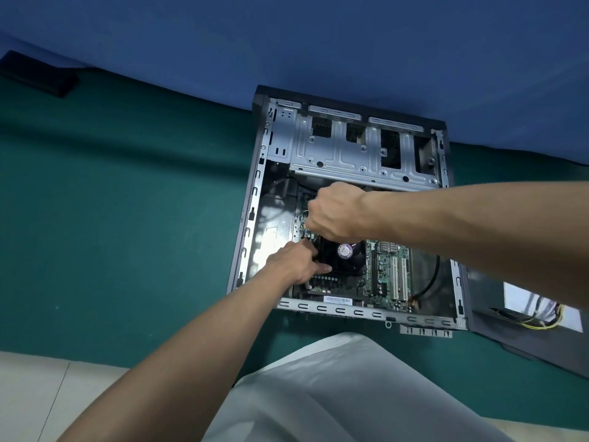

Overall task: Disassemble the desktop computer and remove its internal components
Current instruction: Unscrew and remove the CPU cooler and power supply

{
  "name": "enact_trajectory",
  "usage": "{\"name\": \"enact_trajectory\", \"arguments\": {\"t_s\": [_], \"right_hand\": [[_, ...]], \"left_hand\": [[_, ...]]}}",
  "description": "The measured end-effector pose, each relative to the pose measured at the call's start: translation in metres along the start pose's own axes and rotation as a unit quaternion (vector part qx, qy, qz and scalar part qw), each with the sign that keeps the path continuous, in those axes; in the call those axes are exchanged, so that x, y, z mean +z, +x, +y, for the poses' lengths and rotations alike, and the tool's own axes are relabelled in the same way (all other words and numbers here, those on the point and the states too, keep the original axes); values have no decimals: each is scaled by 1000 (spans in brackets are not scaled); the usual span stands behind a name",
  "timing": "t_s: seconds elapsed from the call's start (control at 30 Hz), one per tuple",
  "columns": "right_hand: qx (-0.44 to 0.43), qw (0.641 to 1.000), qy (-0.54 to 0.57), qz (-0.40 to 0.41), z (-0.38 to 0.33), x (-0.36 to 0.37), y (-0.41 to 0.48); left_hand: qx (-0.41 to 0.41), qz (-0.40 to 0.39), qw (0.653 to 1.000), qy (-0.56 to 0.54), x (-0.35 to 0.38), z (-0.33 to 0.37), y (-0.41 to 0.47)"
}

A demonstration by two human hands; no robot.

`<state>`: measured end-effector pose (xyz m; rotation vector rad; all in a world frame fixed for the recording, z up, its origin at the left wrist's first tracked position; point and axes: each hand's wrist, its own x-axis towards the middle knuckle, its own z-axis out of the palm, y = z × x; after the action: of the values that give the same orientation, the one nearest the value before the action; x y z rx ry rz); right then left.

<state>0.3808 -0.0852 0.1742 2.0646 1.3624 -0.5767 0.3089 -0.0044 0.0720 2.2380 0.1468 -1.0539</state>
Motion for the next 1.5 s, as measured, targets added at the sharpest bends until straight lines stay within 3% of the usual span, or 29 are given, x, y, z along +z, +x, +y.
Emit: {"name": "enact_trajectory", "arguments": {"t_s": [0.07, 0.13, 0.17, 0.2, 0.23, 0.3, 0.33, 0.37, 0.4, 0.5, 0.6, 0.67, 0.73, 0.8, 0.87, 0.93, 0.97, 1.03, 1.07, 1.1, 1.13, 1.17, 1.27, 1.33, 1.4, 1.47, 1.5], "right_hand": [[-25, 1000, 15, 9, -4, -5, 6], [41, 984, 172, 20, -6, -7, 10], [109, 954, 278, 17, -5, -7, 11], [173, 915, 363, 7, -1, -6, 11], [249, 852, 461, -9, 4, -2, 11], [374, 679, 626, -82, 12, 3, 11], [396, 639, 647, -127, 13, 5, 11], [397, 640, 641, -152, 13, 6, 12], [386, 667, 619, -151, 12, 7, 13], [298, 833, 458, -86, 3, 4, 10], [124, 974, 182, -48, -4, 1, -6], [0, 1000, -13, -28, -6, 1, -10], [-58, 995, -77, -19, -7, -1, -8], [-73, 997, -32, -19, -7, -4, -4], [-10, 994, 105, -15, -6, -4, 0], [135, 943, 304, -16, -2, -3, 5], [225, 878, 421, -29, 2, -2, 9], [381, 692, 603, -114, 7, 1, 14], [415, 638, 629, -161, 7, 3, 15], [417, 626, 629, -195, 7, 6, 16], [407, 643, 615, -209, 6, 8, 18], [382, 681, 589, -208, 5, 7, 19], [269, 867, 399, -133, 0, 6, 16], [177, 953, 234, -75, -1, 3, 6], [53, 997, 44, -43, -1, 1, 1], [-21, 997, -75, -29, -1, 1, 3], [-25, 996, -76, -27, -1, -1, 5]], "left_hand": [[-5, -4, 1000, 15, 1, 0, 1], [-6, -3, 1000, 16, 2, -1, 2], [-4, 0, 1000, 12, 2, -1, 2], [-3, 3, 1000, 8, 2, -2, 2], [-2, 6, 1000, 5, 3, -2, 1], [-2, 10, 1000, 3, 3, -2, 2], [-2, 8, 1000, 2, 4, -2, 3], [-3, 5, 1000, 0, 4, -2, 4], [-3, 3, 1000, -4, 5, -2, 4], [0, 0, 1000, -5, 4, -3, 5], [5, 0, 1000, 2, 3, -3, 7], [7, 1, 1000, 12, 3, -4, 8], [9, 2, 1000, 26, 2, -4, 8], [8, 1, 999, 35, 3, -4, 8], [3, 2, 1000, 24, 3, -4, 8], [-2, 2, 1000, 1, 3, -4, 7], [-2, 4, 1000, -3, 4, -3, 6], [-1, 9, 1000, 4, 4, -3, 5], [-1, 11, 1000, 7, 4, -3, 5], [0, 10, 1000, 8, 4, -3, 5], [1, 8, 1000, 7, 4, -3, 5], [2, 7, 1000, 6, 5, -3, 5], [6, 6, 1000, 3, 4, -2, 5], [8, 8, 1000, 5, 4, -2, 4], [11, 8, 1000, 13, 3, -3, 3], [9, 8, 1000, 11, 4, -3, 3], [8, 9, 1000, 8, 4, -3, 3]]}}
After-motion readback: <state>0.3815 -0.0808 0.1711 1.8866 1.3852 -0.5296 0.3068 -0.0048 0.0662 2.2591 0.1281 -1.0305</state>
